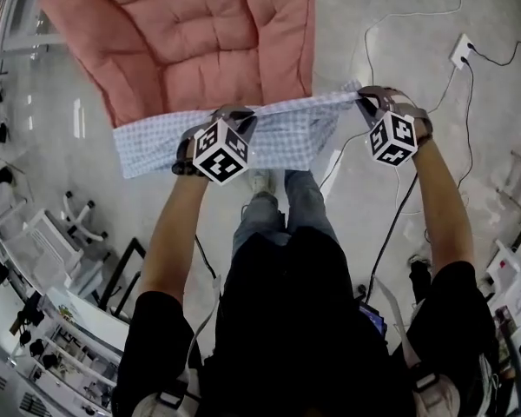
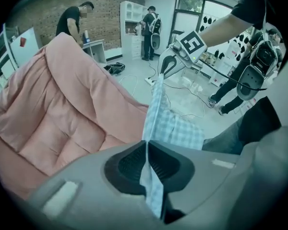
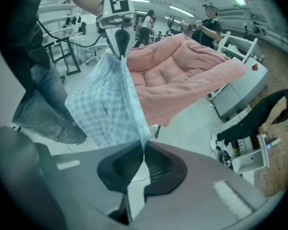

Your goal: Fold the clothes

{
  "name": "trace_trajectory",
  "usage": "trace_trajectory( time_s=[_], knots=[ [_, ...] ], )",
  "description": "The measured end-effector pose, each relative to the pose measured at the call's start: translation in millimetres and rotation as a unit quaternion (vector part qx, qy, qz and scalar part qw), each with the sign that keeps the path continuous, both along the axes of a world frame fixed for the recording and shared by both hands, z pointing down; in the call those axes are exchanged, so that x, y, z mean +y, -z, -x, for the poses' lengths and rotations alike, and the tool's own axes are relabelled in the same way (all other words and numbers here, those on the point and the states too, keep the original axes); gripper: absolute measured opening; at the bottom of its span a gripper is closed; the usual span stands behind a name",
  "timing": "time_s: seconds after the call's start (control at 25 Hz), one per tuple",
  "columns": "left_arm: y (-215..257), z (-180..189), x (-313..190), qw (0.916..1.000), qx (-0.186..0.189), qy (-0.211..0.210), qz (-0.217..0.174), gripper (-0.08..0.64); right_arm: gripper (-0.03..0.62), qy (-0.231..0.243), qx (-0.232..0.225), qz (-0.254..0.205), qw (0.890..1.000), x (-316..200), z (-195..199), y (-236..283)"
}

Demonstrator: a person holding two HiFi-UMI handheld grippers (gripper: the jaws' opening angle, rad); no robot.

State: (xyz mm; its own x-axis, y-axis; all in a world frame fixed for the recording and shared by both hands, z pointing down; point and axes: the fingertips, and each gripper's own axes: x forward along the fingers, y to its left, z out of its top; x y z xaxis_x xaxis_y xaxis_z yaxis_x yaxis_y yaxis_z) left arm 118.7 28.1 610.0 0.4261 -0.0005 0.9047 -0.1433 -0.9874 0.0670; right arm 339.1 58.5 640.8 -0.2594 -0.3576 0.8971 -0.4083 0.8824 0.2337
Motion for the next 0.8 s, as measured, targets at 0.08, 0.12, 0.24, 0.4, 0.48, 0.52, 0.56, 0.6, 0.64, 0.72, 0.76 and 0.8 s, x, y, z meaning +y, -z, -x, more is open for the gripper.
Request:
trace_trajectory(
  time_s=[0.08, 0.12, 0.24, 0.4, 0.48, 0.52, 0.56, 0.6, 0.64, 0.72, 0.76, 0.8],
  knots=[
    [8.5, 1.9, 11.0, 0.9999, 0.006, -0.014, -0.003, 0.025, 0.011, -0.031, 0.008, -0.037, 0.999, 10.0, -1.1, 12.2],
    [11.1, 3.3, 18.4, 0.9997, 0.008, -0.022, -0.005, 0.025, 0.011, -0.046, 0.012, -0.055, 0.997, 16.1, -0.7, 17.1],
    [14.0, 6.0, 44.0, 0.9987, 0.008, -0.049, -0.006, 0.025, 0.011, -0.084, 0.025, -0.091, 0.992, 40.3, 0.8, 23.5],
    [8.9, 11.7, 79.0, 0.9963, 0.001, -0.086, -0.003, 0.025, 0.011, -0.123, 0.032, -0.089, 0.988, 81.7, 7.3, 10.2],
    [3.7, 12.8, 93.8, 0.9957, -0.001, -0.093, 0.000, 0.025, 0.011, -0.137, 0.036, -0.088, 0.986, 100.3, 9.1, 1.0],
    [1.3, 12.6, 100.1, 0.9954, -0.002, -0.096, 0.000, 0.025, 0.011, -0.145, 0.039, -0.090, 0.985, 108.5, 9.1, -3.6],
    [-1.3, 12.0, 105.6, 0.9952, -0.003, -0.098, 0.000, 0.025, 0.011, -0.155, 0.042, -0.092, 0.983, 115.9, 8.7, -8.4],
    [-4.2, 11.5, 110.4, 0.9949, -0.003, -0.100, -0.001, 0.025, 0.011, -0.166, 0.044, -0.093, 0.981, 122.4, 8.5, -13.6],
    [-7.7, 11.1, 114.3, 0.9946, -0.004, -0.104, -0.002, 0.025, 0.011, -0.177, 0.044, -0.094, 0.979, 127.9, 8.8, -19.0],
    [-15.0, 12.0, 119.9, 0.9936, -0.009, -0.112, -0.005, 0.026, 0.012, -0.196, 0.045, -0.091, 0.975, 137.0, 11.9, -29.9],
    [-18.4, 13.1, 122.2, 0.9931, -0.011, -0.116, -0.006, 0.026, 0.012, -0.202, 0.045, -0.087, 0.974, 140.9, 14.5, -35.3],
    [-21.4, 14.6, 124.6, 0.9927, -0.013, -0.120, -0.008, 0.026, 0.012, -0.207, 0.045, -0.082, 0.974, 144.5, 17.7, -40.4]
  ],
)
